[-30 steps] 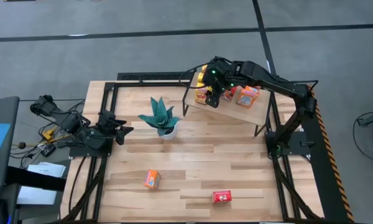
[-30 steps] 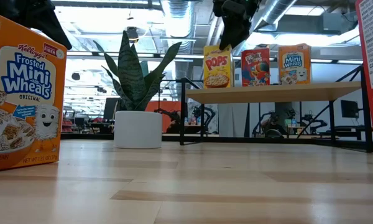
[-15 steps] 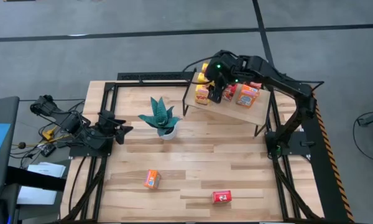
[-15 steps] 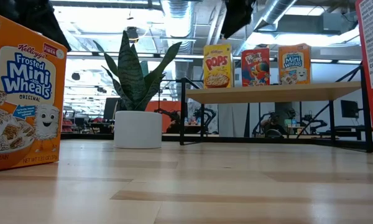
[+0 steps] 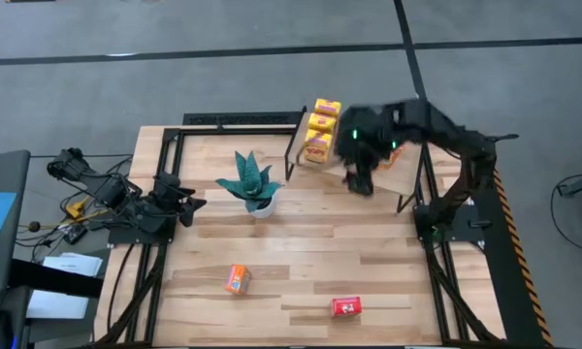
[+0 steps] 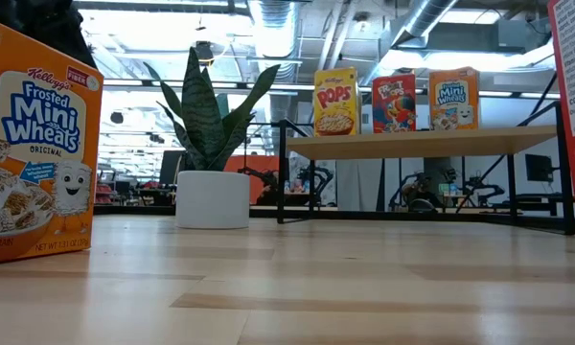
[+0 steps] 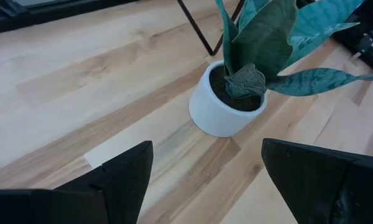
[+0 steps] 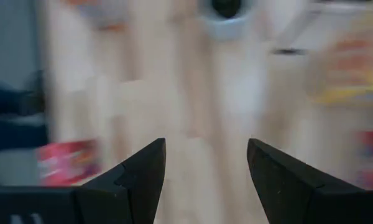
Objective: Stack cereal on shelf
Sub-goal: Put the red cereal box on the shelf aligned with the other red cereal boxes
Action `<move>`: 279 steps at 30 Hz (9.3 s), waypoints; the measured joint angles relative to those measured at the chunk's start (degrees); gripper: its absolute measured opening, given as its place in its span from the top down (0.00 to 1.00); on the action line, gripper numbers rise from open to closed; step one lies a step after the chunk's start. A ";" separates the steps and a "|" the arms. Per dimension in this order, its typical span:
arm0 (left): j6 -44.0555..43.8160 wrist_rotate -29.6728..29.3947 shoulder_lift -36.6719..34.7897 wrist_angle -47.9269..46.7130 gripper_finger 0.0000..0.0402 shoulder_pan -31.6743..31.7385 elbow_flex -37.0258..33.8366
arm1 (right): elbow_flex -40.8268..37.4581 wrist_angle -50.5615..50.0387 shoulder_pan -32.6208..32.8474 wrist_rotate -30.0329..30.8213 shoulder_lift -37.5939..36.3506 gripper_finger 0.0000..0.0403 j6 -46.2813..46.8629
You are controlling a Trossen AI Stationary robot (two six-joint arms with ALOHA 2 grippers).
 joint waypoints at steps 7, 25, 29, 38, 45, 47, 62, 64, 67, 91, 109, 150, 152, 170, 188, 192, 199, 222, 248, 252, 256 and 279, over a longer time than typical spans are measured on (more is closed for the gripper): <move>0.38 0.82 -0.01 0.03 0.27 0.00 0.00 | -0.40 -0.10 21.91 3.39 -0.44 0.38 16.63; 1.18 1.19 -0.01 0.02 0.27 -0.01 0.00 | -3.30 5.29 49.07 15.36 12.26 0.24 43.39; 1.19 1.39 -0.02 0.02 0.27 -0.01 0.00 | -3.34 5.16 48.76 9.19 17.61 0.12 41.00; 2.85 2.08 0.00 0.02 0.27 -0.02 0.00 | -3.87 7.33 48.73 8.97 24.91 0.04 36.29; 3.59 2.37 -0.01 -0.47 0.27 -0.02 0.00 | -3.80 8.69 47.61 9.57 24.83 0.07 35.30; 3.59 2.37 0.00 -0.98 0.27 0.00 0.00 | -3.80 9.12 47.57 10.22 24.83 0.07 35.34; 2.38 1.41 -0.02 -1.68 0.27 -0.02 0.00 | -20.40 23.17 47.72 10.63 16.47 0.07 39.84; 1.99 0.82 -0.02 -1.71 0.27 -0.02 0.00 | -22.08 24.61 47.57 10.61 15.77 0.07 39.46; 2.02 0.73 0.00 -1.77 0.27 0.00 0.00 | -23.07 26.51 47.48 10.57 15.76 0.07 37.67; 2.70 1.08 0.00 -2.52 0.27 0.00 0.00 | -26.14 30.88 45.73 5.95 15.76 0.26 39.80; 3.44 1.19 0.00 -2.54 0.27 0.00 0.00 | -26.12 30.47 44.88 5.76 15.77 0.35 39.39; 1.97 1.14 -0.01 -3.39 0.27 -0.02 0.01 | -22.51 7.22 0.22 3.11 -7.97 0.68 17.09; 1.88 1.12 0.00 -3.38 0.27 0.00 0.00 | -19.77 7.02 -2.37 3.13 -7.02 0.68 14.11; 0.77 0.71 -0.01 -3.41 0.27 -0.01 0.02 | -1.83 -0.08 -10.70 11.10 6.73 0.68 -2.69; -0.59 -0.25 -0.01 -4.99 0.27 0.00 0.02 | -1.83 -0.06 -12.73 15.01 6.73 0.68 -1.11; -0.65 -0.34 -0.01 -5.04 0.27 -0.01 0.02 | -1.83 -0.05 -12.72 13.99 6.73 0.67 0.15; -0.74 -0.34 0.00 -5.07 0.27 0.00 0.02 | -1.83 -0.04 -12.76 12.36 6.73 0.69 0.56; -1.05 -0.87 -0.02 -5.09 0.27 0.00 0.02 | -9.84 -0.24 -13.39 12.20 -0.98 0.68 -0.11; -1.19 -2.36 -0.02 -5.09 0.27 0.00 0.02 | -12.01 3.26 -14.92 11.68 0.58 0.67 -4.61; -1.19 -2.37 -0.02 -5.35 0.27 0.00 0.02 | -12.02 3.84 -14.92 11.66 0.51 0.67 -4.77; -2.37 -2.38 -0.02 -6.74 0.27 -0.01 0.02 | -12.02 4.14 -14.92 11.62 0.55 0.67 -4.79; -3.77 -2.38 -0.02 -7.52 0.27 0.00 0.02 | -12.02 5.56 -14.92 12.01 0.57 0.45 -6.10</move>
